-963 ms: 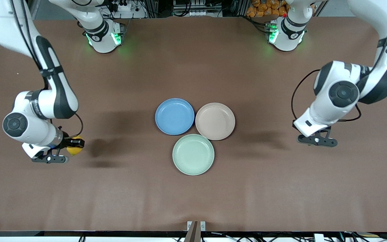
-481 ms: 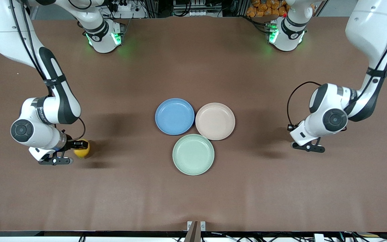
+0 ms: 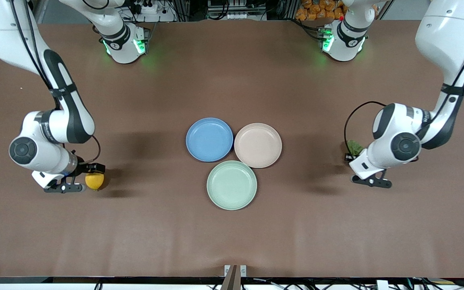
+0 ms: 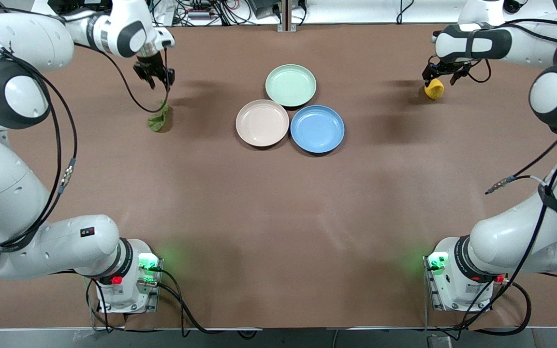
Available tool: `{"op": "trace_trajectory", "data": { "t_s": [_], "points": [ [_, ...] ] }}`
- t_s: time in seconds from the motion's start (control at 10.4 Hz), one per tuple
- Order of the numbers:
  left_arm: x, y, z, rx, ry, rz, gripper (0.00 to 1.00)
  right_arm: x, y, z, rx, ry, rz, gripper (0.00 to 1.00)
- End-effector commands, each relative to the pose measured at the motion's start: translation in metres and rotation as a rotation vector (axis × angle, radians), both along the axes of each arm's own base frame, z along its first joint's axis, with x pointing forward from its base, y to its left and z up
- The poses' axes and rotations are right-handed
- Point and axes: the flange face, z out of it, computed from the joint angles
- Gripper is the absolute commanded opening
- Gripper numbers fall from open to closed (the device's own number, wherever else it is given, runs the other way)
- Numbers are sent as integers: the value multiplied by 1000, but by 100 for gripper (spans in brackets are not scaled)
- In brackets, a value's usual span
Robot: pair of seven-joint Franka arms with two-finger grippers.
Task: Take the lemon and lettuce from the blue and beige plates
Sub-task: 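Lower and release the lemon while the left gripper releases the lettuce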
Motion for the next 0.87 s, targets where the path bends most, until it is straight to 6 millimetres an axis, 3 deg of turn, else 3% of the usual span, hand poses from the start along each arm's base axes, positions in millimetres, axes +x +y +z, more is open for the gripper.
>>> {"op": "trace_trajectory", "data": {
  "t_s": [0.0,0.19,0.39,0.48,0.77],
  "points": [
    [4,4,86,40,-42,-3,100,-57,13,48,-8,-18,44,100],
    [4,-7,149,65,-25,4,100,-81,22,74,-16,-38,60,100],
    [-4,-15,209,85,-55,0,100,-91,32,103,-25,-48,73,100],
    [-15,-19,237,92,-90,0,100,-91,32,124,-29,-61,73,100],
    [-46,-26,293,19,-109,45,100,-75,30,203,-9,-96,50,100]
  ]
}}
